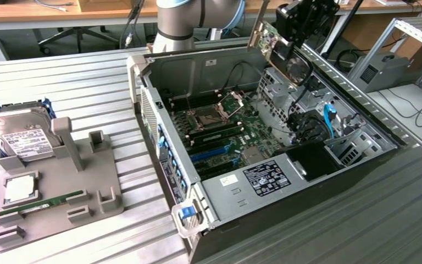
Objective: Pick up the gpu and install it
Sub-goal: 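Insert the gpu into the slot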
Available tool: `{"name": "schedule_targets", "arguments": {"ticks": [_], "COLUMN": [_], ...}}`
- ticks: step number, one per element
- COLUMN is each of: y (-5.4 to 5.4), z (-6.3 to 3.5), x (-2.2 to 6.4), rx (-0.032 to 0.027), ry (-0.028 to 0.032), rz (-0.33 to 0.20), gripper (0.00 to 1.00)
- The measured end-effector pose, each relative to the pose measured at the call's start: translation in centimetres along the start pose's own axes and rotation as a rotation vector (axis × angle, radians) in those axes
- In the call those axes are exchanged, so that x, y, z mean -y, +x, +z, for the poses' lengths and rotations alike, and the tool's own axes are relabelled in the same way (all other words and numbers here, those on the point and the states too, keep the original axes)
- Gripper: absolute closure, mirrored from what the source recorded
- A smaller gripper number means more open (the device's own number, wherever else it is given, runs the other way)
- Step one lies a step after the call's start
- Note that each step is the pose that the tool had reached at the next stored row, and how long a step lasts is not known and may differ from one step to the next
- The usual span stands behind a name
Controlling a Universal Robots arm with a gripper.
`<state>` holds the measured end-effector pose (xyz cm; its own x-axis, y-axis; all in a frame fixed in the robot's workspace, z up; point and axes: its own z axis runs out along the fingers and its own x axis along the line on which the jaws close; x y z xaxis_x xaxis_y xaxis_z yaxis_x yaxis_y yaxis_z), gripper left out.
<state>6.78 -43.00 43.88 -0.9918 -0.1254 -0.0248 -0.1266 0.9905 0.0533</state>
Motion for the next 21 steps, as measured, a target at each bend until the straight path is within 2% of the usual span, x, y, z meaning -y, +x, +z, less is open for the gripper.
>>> {"name": "schedule_targets", "arguments": {"ticks": [7,17,18,21], "y": [0.0,0.0,0.0,0.0], "z": [0.0,0.0,0.0,0.0], "x": [0.0,0.0,0.0,0.0], "rx": [-0.0061,-0.0167,-0.0189,-0.0223], "ry": [-0.0024,-0.0058,-0.0065,-0.0079], "rz": [-0.112,-0.308,-0.348,-0.413], "gripper": [0.73,0.73,0.73,0.73]}}
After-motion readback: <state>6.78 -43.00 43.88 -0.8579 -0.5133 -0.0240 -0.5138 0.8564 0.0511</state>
